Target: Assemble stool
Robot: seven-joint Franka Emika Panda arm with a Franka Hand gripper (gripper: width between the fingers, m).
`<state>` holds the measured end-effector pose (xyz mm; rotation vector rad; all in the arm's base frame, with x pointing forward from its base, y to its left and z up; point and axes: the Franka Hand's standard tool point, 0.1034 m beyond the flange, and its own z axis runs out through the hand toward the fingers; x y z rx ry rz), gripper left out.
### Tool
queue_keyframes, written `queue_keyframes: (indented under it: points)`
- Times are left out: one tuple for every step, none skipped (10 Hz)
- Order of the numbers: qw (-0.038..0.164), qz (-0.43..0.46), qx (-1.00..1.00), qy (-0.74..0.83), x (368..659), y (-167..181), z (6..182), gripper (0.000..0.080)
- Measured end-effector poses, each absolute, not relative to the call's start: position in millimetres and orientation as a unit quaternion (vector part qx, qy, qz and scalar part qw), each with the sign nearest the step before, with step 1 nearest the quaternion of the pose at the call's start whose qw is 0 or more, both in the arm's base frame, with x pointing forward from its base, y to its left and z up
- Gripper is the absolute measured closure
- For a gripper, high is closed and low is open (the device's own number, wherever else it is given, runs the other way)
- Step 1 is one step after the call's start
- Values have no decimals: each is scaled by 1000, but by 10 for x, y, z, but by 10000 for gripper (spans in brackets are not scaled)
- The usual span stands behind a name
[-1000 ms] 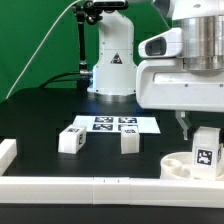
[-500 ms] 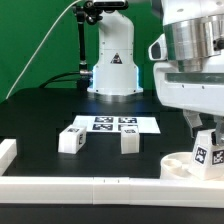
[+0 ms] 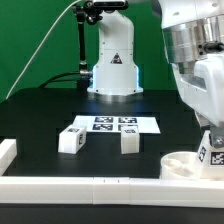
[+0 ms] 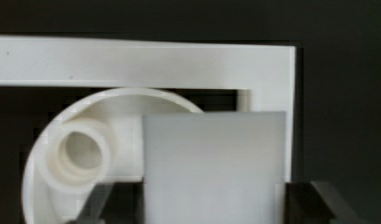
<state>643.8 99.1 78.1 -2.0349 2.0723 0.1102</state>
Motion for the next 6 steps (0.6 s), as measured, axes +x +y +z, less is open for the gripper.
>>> queue_keyframes:
  points:
    - [116, 36, -706, 697, 6437, 1000, 787, 303]
    - [111, 33, -744, 658, 6440, 1048, 835, 200]
    - [114, 28, -767, 631, 6451, 1101, 881, 200]
    - [117, 24, -783, 611, 6448, 1141, 911, 160]
    - [117, 22, -801, 587, 6444, 1127, 894, 152]
    - [117, 17, -823, 556, 6443, 1123, 890, 152]
